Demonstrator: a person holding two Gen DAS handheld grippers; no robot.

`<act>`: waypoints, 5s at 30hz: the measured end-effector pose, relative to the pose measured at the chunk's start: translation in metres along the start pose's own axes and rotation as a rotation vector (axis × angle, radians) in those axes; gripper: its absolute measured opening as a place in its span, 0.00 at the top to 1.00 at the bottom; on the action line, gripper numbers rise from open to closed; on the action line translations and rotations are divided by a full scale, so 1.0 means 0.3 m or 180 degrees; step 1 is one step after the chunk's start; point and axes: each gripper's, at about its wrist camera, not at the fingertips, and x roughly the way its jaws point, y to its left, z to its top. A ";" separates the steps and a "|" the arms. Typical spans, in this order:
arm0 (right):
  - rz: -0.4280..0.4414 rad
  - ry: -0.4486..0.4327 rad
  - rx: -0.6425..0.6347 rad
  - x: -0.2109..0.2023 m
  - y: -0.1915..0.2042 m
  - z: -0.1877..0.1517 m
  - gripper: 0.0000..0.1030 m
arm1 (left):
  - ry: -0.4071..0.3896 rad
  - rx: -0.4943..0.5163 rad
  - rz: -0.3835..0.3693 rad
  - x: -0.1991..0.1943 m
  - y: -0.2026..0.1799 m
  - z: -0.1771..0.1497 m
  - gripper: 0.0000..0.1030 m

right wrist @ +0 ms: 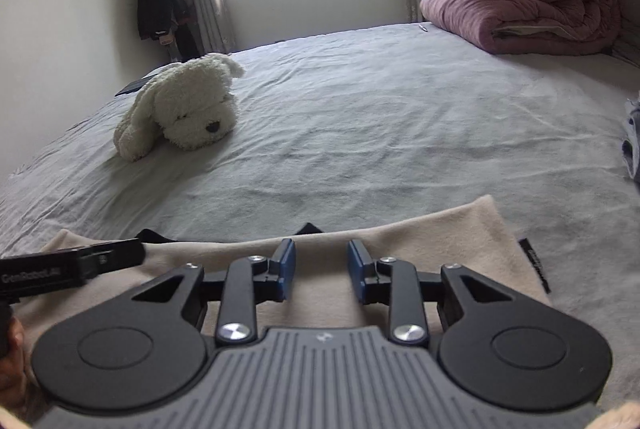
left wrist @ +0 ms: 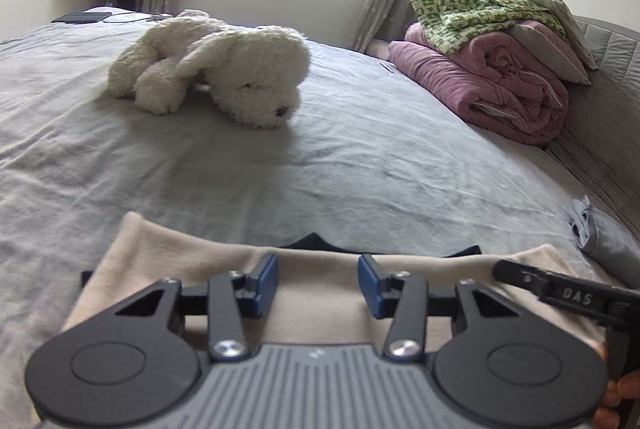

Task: Fold clothes

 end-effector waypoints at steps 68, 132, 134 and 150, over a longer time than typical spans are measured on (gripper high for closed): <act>0.0409 0.0297 0.2014 -0.555 -0.178 -0.202 0.77 | -0.0009 -0.2770 -0.0012 -0.600 0.290 -0.306 0.75; 0.0482 0.0351 -0.0828 -0.347 0.452 -0.261 0.90 | -0.0401 -0.2098 0.0301 -0.623 0.165 -0.302 0.71; 0.0469 0.0467 -0.0801 -0.352 0.453 -0.281 0.90 | -0.0438 -0.2080 0.0290 -0.629 0.151 -0.292 0.71; 0.1036 0.0784 0.0682 -0.390 0.230 -0.202 0.70 | -0.0737 -0.1775 0.0026 -0.666 -0.020 -0.212 0.71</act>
